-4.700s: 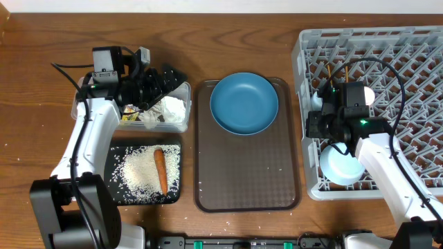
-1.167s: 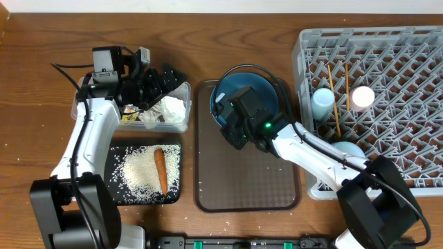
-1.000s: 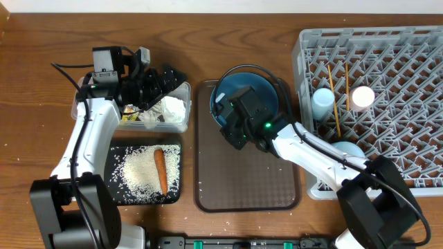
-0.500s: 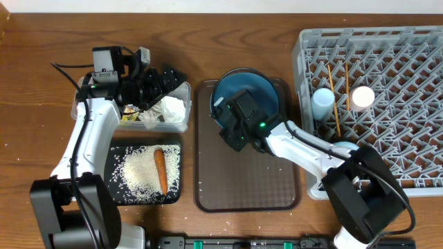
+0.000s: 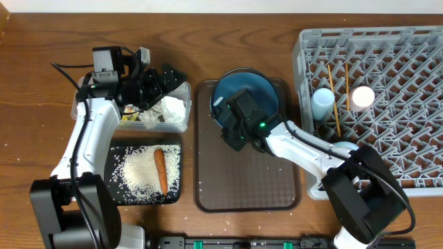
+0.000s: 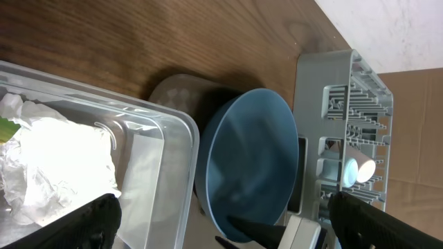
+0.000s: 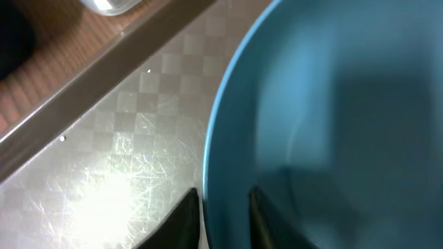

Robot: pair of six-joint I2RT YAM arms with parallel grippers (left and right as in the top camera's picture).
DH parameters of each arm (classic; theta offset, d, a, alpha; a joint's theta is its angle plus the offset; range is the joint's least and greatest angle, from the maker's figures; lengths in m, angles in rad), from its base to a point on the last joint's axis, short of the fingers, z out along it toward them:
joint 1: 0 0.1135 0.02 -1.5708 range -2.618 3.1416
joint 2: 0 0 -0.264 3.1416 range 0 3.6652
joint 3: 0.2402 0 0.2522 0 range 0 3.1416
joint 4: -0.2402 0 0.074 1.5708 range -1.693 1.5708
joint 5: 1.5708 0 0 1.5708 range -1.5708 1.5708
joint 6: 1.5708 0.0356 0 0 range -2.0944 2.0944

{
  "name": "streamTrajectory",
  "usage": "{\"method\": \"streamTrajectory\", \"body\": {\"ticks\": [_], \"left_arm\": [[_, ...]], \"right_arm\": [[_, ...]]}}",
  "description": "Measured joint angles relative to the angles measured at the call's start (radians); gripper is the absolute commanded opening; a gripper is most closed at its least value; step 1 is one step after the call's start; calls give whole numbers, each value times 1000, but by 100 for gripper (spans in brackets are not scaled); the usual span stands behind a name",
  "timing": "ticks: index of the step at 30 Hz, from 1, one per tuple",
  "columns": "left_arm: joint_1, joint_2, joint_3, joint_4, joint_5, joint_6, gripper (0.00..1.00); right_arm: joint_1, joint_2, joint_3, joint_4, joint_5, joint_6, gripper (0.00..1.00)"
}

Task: Sort waste into correct bins and load items into the dishwasher rack
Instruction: 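Grasp the blue plate's rim with the right gripper, then lift the blue plate and carry it right into the rack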

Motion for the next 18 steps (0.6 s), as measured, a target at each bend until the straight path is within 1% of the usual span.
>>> {"method": "streamTrajectory", "body": {"ticks": [7,9,10,18], "left_arm": [[0,0,0,0,0,0,98],[0,0,0,0,0,0,98],[0,0,0,0,0,0,98],[0,0,0,0,0,0,98]], "right_arm": [[0,0,0,5,0,2,10],[0,0,0,7,0,2,7],[0,0,0,9,0,1,1],[2,-18,0,9,10,16,1]]}}
